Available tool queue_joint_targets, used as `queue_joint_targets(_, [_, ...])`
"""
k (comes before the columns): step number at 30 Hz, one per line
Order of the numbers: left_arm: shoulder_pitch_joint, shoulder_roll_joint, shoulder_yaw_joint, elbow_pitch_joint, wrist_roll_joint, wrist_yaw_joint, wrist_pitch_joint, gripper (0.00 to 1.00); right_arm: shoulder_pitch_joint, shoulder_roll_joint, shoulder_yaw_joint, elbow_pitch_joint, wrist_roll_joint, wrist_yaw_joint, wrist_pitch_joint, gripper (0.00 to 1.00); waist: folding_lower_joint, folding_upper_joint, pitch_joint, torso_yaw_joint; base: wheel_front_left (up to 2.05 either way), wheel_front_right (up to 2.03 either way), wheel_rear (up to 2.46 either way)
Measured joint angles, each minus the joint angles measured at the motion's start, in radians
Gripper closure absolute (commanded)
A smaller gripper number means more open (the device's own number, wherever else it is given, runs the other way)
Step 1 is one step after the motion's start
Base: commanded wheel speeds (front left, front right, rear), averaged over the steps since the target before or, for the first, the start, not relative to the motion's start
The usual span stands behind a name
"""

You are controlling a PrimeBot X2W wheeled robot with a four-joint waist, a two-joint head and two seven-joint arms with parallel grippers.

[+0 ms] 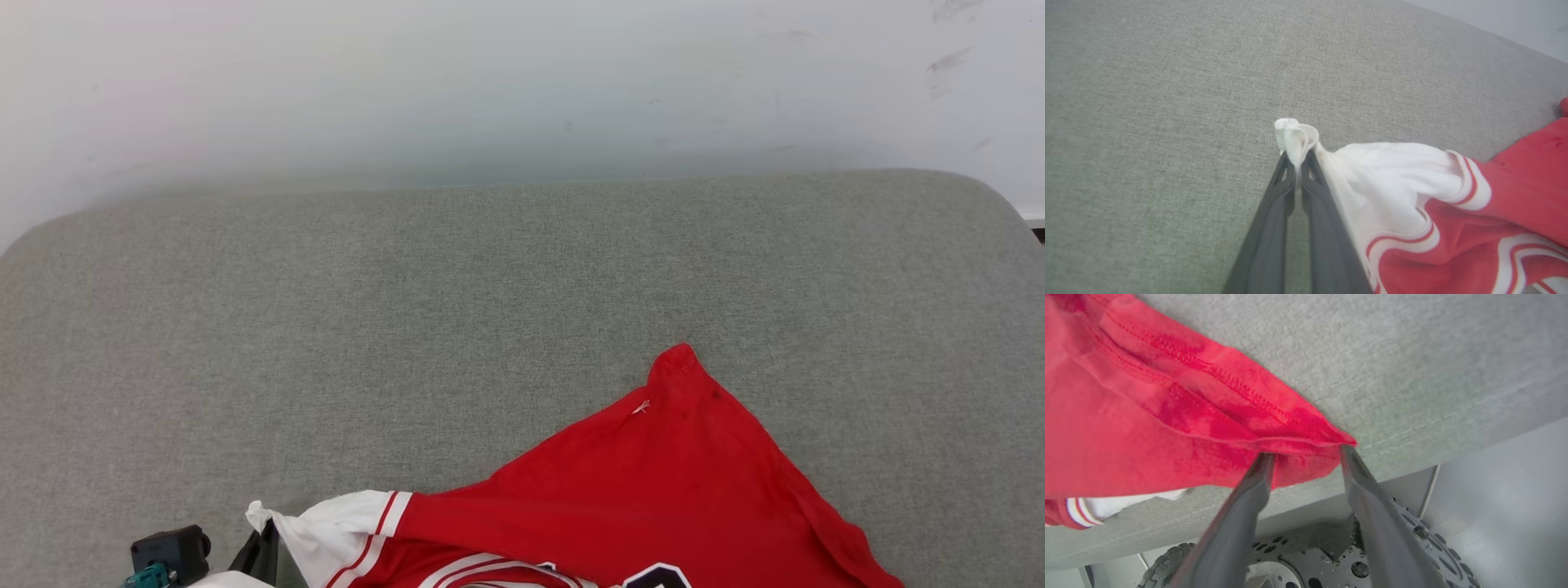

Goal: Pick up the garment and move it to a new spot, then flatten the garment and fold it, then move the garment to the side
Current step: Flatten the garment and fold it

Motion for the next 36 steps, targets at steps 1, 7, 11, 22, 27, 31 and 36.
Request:
queue_joint_targets(1, [-0.001,-0.001,-0.002,0.002,0.0,0.0,0.0,1.0,-0.003,0.0,0.001,-0.007,-0.002,0.0,-0.033,0.0,0.0,0.0,-0.002,0.0,0.0,0.0,0.0])
queue_joint_targets(7, [-0.018,-0.003,-0.008,0.004,0.001,-0.009,-0.004,1.0,-0.084,-0.009,0.018,-0.047,-0.057,0.0,-0.266,0.0,0.0001,0.0,-0.006,0.003,0.0,0.0,0.0])
queue_joint_targets(11, [-0.046,-0.005,-0.016,-0.004,0.012,-0.009,-0.011,1.0,-0.171,-0.062,0.068,-0.033,-0.061,0.0,-0.395,0.0,0.0001,0.0,0.012,0.012,0.0,0.0,0.0])
queue_joint_targets(22, [-0.166,-0.032,-0.064,-0.082,0.073,0.004,-0.01,1.0,-0.468,-0.277,0.365,0.143,0.047,0.0,-0.302,0.0,0.0003,0.0,0.104,0.086,0.0,0.0,0.0])
queue_joint_targets(27, [-0.21,-0.039,-0.085,-0.111,0.096,0.007,-0.006,1.0,-0.601,-0.365,0.522,0.182,0.127,0.0,-0.127,0.0,0.0003,0.0,0.15,0.128,0.0,0.0,0.0])
queue_joint_targets(31, [-0.247,-0.053,-0.1,-0.125,0.109,0.003,-0.008,1.0,-0.703,-0.407,0.627,0.202,0.163,0.0,-0.024,0.0,0.0003,0.0,0.189,0.161,0.0,0.0,0.0])
queue_joint_targets(36, [-0.283,-0.07,-0.113,-0.132,0.119,0.0,-0.018,1.0,-0.799,-0.439,0.738,0.244,0.199,0.0,0.028,0.0,0.0003,0.0,0.237,0.198,0.0,0.0,0.0])
